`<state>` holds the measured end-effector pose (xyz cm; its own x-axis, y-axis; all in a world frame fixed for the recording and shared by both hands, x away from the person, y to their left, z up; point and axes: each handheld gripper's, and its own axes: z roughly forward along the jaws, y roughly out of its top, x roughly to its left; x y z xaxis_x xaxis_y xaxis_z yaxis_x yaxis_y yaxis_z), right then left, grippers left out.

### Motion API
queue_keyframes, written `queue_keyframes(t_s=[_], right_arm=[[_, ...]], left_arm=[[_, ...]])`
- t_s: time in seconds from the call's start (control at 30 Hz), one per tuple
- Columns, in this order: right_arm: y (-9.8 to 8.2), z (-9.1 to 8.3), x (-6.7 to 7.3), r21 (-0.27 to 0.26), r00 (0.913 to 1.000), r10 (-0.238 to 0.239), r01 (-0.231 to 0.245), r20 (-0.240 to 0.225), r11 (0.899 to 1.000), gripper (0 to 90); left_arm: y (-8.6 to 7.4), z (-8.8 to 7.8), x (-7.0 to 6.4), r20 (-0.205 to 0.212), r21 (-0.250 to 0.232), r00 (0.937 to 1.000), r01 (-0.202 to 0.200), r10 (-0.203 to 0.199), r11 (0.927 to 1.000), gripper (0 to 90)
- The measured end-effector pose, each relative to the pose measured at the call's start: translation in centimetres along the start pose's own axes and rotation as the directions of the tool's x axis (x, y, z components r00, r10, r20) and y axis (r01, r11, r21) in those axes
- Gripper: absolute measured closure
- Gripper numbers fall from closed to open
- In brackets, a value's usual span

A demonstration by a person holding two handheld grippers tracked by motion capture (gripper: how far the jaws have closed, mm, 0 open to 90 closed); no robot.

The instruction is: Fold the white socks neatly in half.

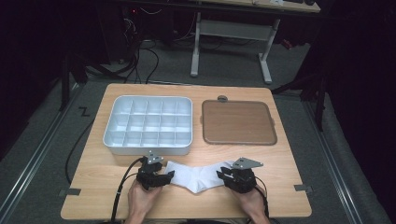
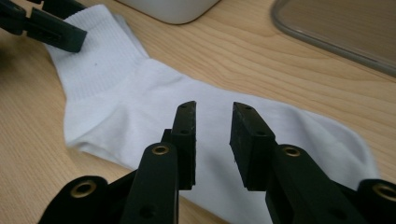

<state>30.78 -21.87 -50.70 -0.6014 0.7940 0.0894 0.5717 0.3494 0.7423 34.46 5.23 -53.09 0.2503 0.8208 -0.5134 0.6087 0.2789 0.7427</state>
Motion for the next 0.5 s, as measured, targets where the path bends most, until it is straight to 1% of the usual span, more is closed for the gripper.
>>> queue_keyframes(t_s=[0.03, 0.07, 0.17, 0.2, 0.23, 0.3, 0.33, 0.4, 0.5], right_arm=[[0.0, 0.0, 0.0, 0.000, 1.0000, 0.000, 0.000, 0.000, 1.000, 72.8], [0.2, 0.6, 0.6, 0.008, 0.9999, -0.006, 0.006, -0.016, 1.000, 73.5], [0.3, 1.2, 1.2, 0.014, 0.9995, -0.012, 0.013, -0.029, 1.000, 73.9], [0.3, 1.8, 1.7, 0.017, 0.9987, -0.016, 0.017, -0.048, 1.000, 74.3], [0.3, 1.8, 1.7, 0.017, 0.9987, -0.016, 0.017, -0.048, 1.000, 74.3], [0.4, 2.2, 2.3, 0.022, 0.9983, -0.015, 0.016, -0.056, 1.000, 74.8], [0.3, 2.4, 2.5, 0.024, 0.9979, -0.016, 0.017, -0.062, 1.000, 75.0], [0.4, 3.0, 2.9, 0.034, 0.9982, -0.019, 0.021, -0.057, 0.999, 75.3], [0.3, 3.2, 2.9, 0.035, 0.9984, -0.025, 0.027, -0.051, 0.999, 75.6]], left_arm=[[0.0, 0.0, 0.0, 0.000, -0.001, 1.0000, 0.001, -0.001, 1.0000, 41.1], [0.0, 0.0, 0.0, -0.002, -0.004, 1.0000, 0.000, 0.000, 1.0000, 41.4], [-0.2, 0.0, -0.1, -0.002, -0.008, 1.0000, -0.008, 0.008, 0.9999, 42.1], [-0.3, -0.1, 0.0, 0.001, -0.013, 1.0000, -0.007, 0.007, 0.9999, 42.3], [-0.3, -0.1, 0.0, 0.001, -0.013, 1.0000, -0.007, 0.007, 0.9999, 42.8], [-0.3, -0.2, 0.0, -0.002, -0.017, 1.0000, -0.007, 0.007, 0.9998, 43.7], [-0.3, -0.2, -0.1, -0.006, -0.016, 0.9999, -0.014, 0.014, 0.9998, 44.7], [-0.6, -0.3, -0.2, -0.008, -0.016, 0.9996, -0.027, 0.027, 0.9995, 47.3], [-0.7, -0.4, -0.3, -0.004, -0.019, 0.9997, -0.024, 0.024, 0.9995, 49.9]])
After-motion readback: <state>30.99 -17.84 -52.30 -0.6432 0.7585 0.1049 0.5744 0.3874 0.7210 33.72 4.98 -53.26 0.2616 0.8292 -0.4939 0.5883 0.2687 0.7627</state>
